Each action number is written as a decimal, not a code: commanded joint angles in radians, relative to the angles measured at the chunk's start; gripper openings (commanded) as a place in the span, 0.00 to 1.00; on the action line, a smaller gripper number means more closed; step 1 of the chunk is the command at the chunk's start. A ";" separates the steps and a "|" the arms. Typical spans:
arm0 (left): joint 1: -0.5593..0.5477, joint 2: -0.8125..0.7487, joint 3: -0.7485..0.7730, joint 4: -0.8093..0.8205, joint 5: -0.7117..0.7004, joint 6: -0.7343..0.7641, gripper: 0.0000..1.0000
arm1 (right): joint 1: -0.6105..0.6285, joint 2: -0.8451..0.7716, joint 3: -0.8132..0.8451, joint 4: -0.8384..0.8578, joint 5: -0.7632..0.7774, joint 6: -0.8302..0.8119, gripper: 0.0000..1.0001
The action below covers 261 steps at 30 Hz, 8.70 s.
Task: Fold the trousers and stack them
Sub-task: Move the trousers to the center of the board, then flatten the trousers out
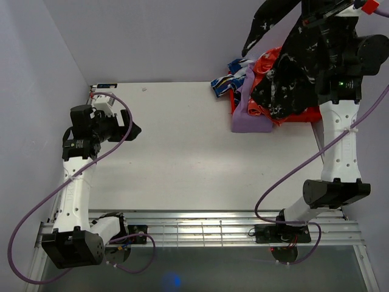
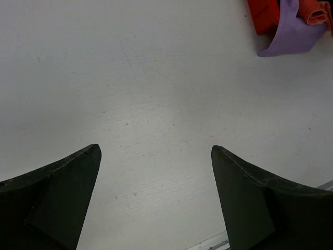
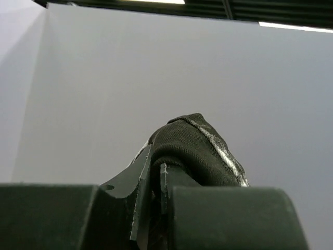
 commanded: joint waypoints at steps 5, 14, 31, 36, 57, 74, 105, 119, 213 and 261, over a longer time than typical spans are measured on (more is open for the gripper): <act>0.001 -0.032 0.031 0.069 0.231 -0.009 0.98 | 0.209 -0.054 0.160 0.126 0.019 -0.231 0.08; -0.002 -0.156 -0.190 0.437 0.575 0.007 0.98 | 0.586 0.079 0.251 0.315 0.098 -0.741 0.08; -0.320 0.150 -0.298 0.399 0.558 0.496 0.98 | 0.779 0.053 0.036 0.384 0.182 -0.857 0.08; -0.320 0.020 -0.321 0.491 0.527 0.510 0.89 | 0.778 -0.066 -0.121 0.306 0.228 -0.831 0.08; 0.016 -0.342 -0.196 0.317 -0.018 -0.044 0.77 | 0.822 0.323 -0.394 0.120 0.162 -0.362 0.08; 0.113 0.100 0.150 -0.139 0.536 0.468 0.87 | 0.412 0.048 -0.399 -0.910 -0.384 -0.252 0.75; -1.378 0.864 0.298 0.034 -0.526 0.551 0.88 | 0.105 0.282 -0.927 -1.086 -0.088 -0.404 0.38; -1.334 0.780 0.182 0.093 -0.597 0.515 0.01 | 0.086 0.273 -0.969 -1.099 -0.021 -0.458 0.36; -0.223 0.861 0.529 0.093 -0.129 0.430 0.00 | -0.478 0.057 -0.906 -1.382 0.153 -0.984 0.08; 0.268 0.488 0.261 -0.228 -0.319 0.787 0.82 | -0.046 -0.030 -0.610 -1.454 -0.096 -0.780 0.98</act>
